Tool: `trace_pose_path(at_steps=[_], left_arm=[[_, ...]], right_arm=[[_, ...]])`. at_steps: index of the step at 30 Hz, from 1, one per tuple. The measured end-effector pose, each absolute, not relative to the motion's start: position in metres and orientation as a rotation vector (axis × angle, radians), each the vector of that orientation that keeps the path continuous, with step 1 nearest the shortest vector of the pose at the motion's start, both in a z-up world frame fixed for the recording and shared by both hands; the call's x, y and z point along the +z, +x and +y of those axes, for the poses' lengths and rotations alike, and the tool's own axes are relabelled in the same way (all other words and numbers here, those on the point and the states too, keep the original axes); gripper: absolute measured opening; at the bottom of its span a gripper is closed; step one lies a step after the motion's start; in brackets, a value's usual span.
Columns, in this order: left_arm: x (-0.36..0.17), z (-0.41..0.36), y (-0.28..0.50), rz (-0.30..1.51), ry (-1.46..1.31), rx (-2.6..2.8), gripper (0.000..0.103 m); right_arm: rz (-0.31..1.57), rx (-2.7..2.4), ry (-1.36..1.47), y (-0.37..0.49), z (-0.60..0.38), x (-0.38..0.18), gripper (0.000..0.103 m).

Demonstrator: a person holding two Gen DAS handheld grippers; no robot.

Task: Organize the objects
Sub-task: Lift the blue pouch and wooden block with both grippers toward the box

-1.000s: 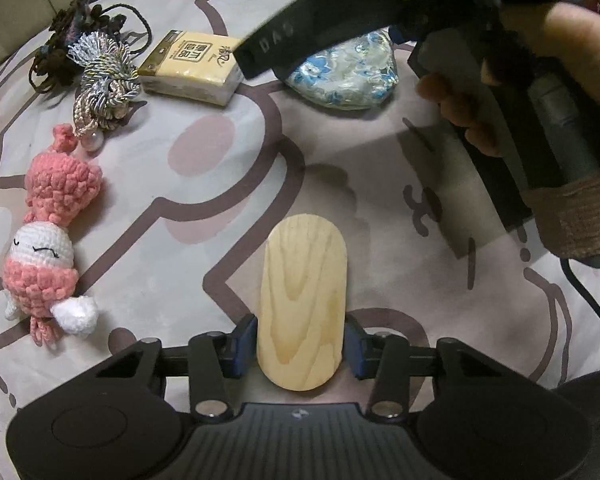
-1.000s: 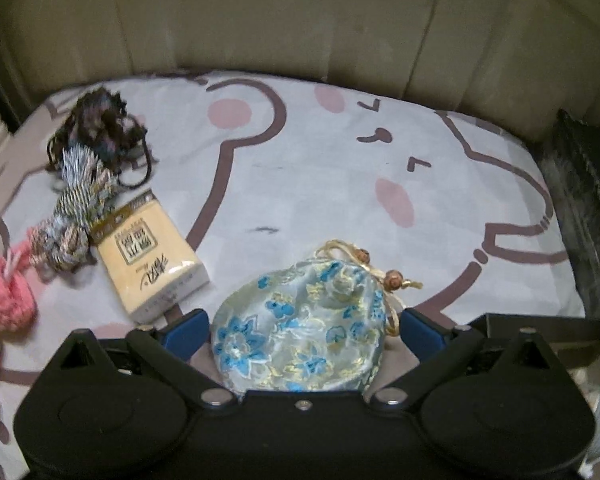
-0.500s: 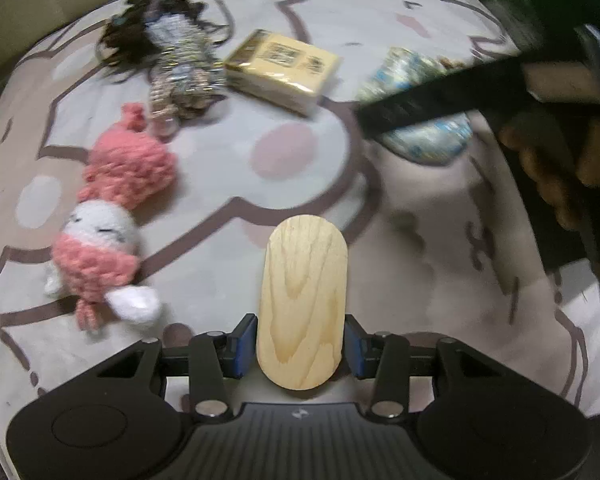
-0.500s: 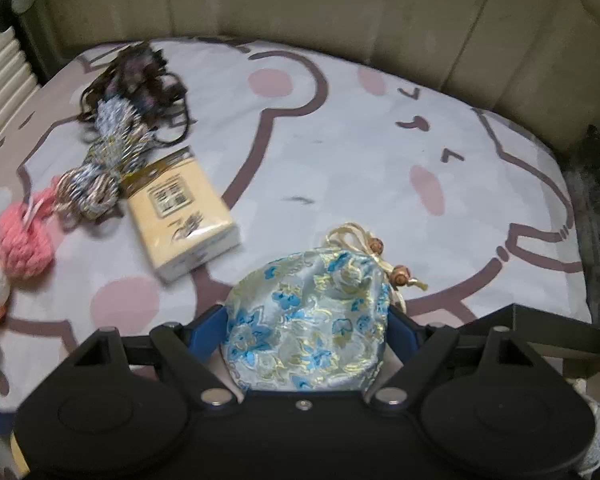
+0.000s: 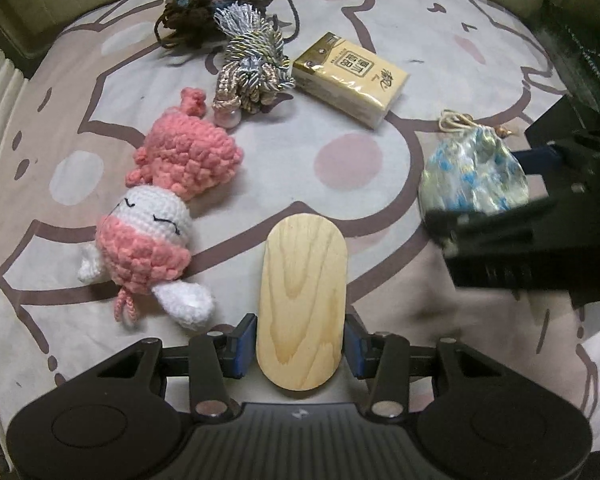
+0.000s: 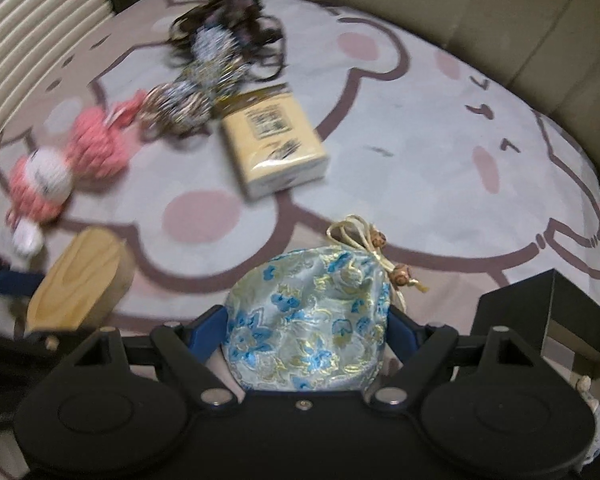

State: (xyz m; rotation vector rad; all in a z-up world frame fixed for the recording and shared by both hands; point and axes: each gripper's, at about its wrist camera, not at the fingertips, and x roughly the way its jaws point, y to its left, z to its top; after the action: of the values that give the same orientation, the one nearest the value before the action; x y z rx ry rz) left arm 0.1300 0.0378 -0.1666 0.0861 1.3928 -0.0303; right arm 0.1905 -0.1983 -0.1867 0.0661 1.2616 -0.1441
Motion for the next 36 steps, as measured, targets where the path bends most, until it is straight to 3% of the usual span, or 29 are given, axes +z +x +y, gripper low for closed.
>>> trace_pose_path(at_steps=[11,18,36], left_arm=[[-0.170,0.032,0.130,1.401,0.137,-0.024,0.046],[-0.159,0.035,0.132,1.377,0.097,-0.021,0.044],[-0.100,0.045,0.127,1.175,0.016,0.043,0.044]], right_arm=[[1.294,-0.111,0.104,0.180,-0.195,-0.193,0.088],[1.296,-0.103,0.160,0.178,-0.204,-0.187,0.083],[1.080,-0.188,0.193,0.156,-0.209,-0.120,0.083]])
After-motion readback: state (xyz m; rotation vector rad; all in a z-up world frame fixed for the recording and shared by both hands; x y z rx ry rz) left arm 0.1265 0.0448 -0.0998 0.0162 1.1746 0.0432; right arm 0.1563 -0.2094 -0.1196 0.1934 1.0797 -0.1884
